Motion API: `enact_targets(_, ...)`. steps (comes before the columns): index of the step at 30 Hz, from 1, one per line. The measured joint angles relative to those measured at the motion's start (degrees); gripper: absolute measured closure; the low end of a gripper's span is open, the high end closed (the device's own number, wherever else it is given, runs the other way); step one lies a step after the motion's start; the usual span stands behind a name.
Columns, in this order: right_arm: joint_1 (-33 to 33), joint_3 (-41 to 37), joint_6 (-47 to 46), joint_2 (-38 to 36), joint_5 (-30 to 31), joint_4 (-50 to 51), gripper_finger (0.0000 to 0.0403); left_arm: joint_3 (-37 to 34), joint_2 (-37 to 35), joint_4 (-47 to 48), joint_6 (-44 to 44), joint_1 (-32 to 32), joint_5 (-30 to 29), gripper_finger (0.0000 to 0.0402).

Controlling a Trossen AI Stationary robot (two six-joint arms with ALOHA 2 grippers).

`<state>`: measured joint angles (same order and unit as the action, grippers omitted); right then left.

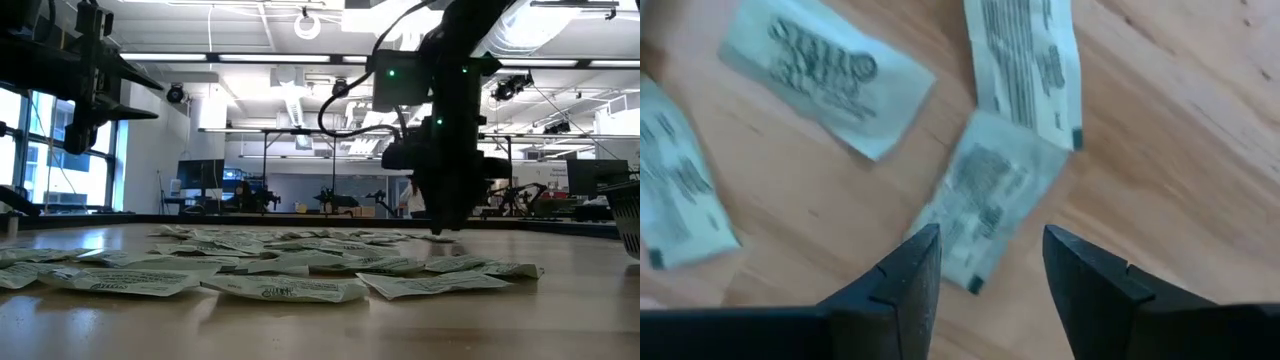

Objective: Pick and place Stevia / Truvia into bins
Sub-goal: Put the stevia packet into the black bin

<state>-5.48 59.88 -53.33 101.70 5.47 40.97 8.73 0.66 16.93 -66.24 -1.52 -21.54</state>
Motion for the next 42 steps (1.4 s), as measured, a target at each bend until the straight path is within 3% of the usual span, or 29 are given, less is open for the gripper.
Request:
enact_targets(14, -0.1, 0.3, -3.9, 4.2, 0.4, -1.6, 0.0265, 0.0, 0.0, 1.7, 0.0, 0.0, 0.0, 0.0186)
enact_targets(19, -0.1, 0.2, -4.8, 4.3, -0.3, -1.6, 0.031, 0.0, 0.0, 1.7, 0.0, 0.0, 0.0, 0.0186)
enact_targets(24, 1.9, 0.1, -5.0, 2.4, -0.7, -1.6, 0.0383, 0.0, 0.0, 1.7, 0.0, 0.0, 0.0, 0.0186)
enact_targets(30, 7.6, 0.1, -10.2, -5.8, -0.5, 5.6, 0.0387, 0.0, 0.0, 1.7, 0.0, 0.0, 0.0, 0.0186)
enact_targets(35, 16.6, -0.1, -9.8, -14.5, -0.7, 11.2, 0.0397, 0.0, 0.0, 1.7, 0.0, 0.0, 0.0, 0.0186)
enact_targets(42, 30.7, 0.1, -18.6, -19.7, -9.2, 14.4, 0.0398, 0.0, 0.0, 1.7, 0.4, 0.0, 0.0, 0.0186)
